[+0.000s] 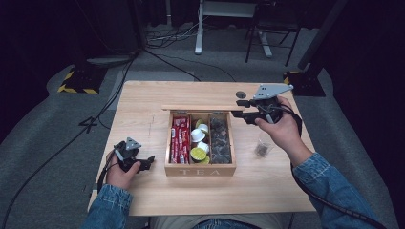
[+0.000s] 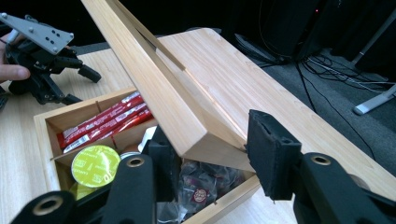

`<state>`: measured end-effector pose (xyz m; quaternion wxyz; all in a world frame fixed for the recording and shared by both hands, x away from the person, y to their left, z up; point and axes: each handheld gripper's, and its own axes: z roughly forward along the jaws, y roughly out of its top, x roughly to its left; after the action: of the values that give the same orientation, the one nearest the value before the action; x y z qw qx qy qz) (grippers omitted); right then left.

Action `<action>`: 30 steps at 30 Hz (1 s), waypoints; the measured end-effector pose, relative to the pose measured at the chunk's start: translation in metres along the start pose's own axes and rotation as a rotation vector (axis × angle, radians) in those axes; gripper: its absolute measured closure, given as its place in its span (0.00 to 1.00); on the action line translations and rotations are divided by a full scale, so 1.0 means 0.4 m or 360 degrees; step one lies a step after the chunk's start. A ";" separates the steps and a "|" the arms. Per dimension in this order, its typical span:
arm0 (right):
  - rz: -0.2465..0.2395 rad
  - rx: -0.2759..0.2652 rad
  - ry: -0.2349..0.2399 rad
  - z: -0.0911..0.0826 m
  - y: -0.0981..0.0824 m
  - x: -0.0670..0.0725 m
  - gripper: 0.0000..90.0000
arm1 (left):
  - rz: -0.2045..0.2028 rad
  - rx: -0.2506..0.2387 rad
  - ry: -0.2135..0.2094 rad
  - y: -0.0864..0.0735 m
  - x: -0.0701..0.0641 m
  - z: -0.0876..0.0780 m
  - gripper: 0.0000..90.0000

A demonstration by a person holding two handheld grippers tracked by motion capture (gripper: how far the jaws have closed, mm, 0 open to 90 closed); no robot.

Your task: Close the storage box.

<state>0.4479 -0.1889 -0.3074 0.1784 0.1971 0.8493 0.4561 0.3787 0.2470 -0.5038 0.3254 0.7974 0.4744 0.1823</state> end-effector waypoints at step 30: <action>-0.0024 0.0060 -0.0030 0.013 -0.132 0.107 0.45 | -0.0005 -0.0002 -0.0005 0.000 0.000 0.001 0.17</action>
<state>0.4046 -0.1909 -0.3600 0.1859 0.1983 0.8576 0.4366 0.3787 0.2468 -0.5041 0.3270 0.7966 0.4751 0.1810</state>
